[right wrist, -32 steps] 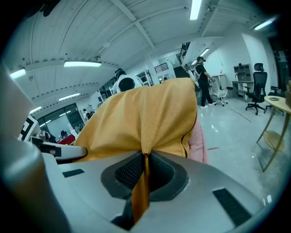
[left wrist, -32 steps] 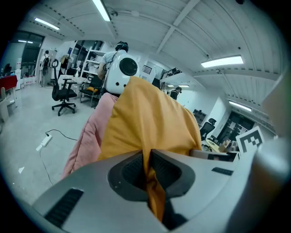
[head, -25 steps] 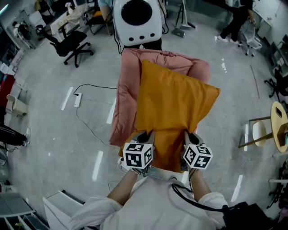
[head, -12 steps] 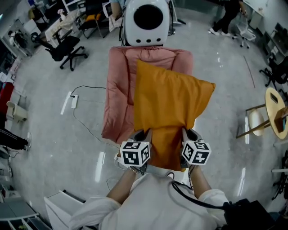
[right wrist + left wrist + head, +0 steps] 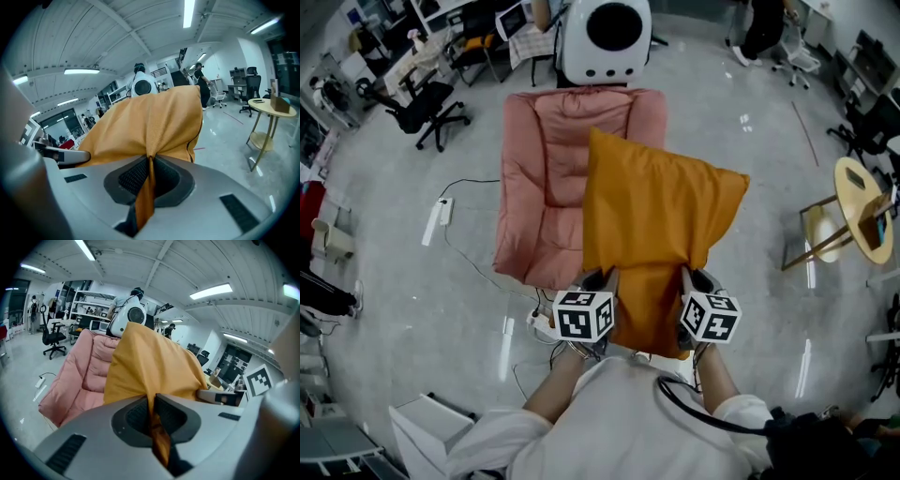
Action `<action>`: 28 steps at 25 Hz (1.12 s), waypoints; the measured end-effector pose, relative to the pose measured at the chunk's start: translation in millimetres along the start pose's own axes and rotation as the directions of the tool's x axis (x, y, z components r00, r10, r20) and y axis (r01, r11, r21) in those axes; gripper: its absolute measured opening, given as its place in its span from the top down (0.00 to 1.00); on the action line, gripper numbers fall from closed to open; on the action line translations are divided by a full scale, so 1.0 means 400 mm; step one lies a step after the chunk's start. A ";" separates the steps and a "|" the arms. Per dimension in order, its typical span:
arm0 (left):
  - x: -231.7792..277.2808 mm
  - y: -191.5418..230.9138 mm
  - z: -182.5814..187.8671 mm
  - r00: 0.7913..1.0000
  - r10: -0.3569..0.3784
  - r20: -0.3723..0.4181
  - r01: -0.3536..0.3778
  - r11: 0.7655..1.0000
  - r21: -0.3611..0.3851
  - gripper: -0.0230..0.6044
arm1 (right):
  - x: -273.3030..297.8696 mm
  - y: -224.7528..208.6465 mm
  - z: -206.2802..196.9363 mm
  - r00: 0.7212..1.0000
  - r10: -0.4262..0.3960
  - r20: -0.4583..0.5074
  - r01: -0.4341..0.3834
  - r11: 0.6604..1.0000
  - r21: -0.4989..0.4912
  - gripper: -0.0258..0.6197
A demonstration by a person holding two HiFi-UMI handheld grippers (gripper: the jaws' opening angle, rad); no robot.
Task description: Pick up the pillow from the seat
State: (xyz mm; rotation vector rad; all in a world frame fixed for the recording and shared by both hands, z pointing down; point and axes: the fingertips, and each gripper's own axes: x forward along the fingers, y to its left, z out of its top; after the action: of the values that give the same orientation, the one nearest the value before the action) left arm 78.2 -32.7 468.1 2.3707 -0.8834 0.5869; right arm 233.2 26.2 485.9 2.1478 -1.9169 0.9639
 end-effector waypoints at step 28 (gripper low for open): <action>0.088 -0.256 -0.046 0.975 -0.192 -0.115 0.206 0.971 0.121 0.91 | -0.242 -0.208 -0.042 0.973 -0.216 0.084 0.207 0.972 0.111 0.89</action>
State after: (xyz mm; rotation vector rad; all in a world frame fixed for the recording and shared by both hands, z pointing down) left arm 169.7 28.0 468.0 2.4851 -0.5685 0.6969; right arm 303.4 133.6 476.5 2.4370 -1.6640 0.9525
